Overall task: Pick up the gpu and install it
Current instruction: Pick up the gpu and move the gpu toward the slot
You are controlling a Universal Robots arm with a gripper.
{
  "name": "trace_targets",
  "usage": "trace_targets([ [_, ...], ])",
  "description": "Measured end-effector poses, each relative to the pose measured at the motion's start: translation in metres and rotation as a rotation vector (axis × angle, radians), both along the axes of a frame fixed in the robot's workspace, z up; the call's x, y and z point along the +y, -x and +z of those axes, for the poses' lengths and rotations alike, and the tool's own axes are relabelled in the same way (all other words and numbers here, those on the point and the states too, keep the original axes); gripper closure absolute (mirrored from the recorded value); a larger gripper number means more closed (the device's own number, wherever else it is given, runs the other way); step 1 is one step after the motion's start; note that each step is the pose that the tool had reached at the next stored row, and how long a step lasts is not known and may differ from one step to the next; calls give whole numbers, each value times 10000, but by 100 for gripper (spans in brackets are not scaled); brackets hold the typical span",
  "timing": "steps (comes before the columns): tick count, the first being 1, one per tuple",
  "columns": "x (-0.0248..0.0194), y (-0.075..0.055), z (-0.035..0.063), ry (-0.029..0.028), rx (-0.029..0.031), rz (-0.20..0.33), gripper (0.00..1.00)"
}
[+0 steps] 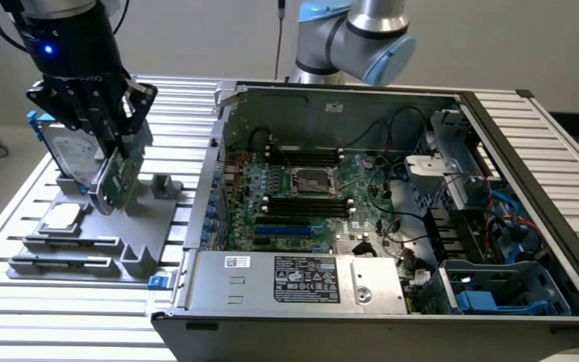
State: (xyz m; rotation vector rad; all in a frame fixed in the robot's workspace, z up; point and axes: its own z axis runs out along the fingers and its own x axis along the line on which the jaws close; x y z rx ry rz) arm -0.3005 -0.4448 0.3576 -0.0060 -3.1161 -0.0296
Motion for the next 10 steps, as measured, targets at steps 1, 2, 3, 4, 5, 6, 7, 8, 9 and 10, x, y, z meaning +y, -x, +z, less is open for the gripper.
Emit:
trace_targets([
  [1,-2,-11,36,1,41,0,74],
  [2,-3,-25,71,0,80,1,74],
  [3,-4,-43,109,0,121,1,74],
  [4,-5,-63,147,1,161,0,74],
  [5,-7,-90,186,0,207,0,74],
  [6,-8,-119,222,0,248,0,74],
  [7,-8,-154,256,0,287,-1,74],
  [8,-9,-197,286,-4,317,0,74],
  [9,-10,-242,318,-6,345,1,74],
  [10,-10,-286,347,-10,363,0,74],
])
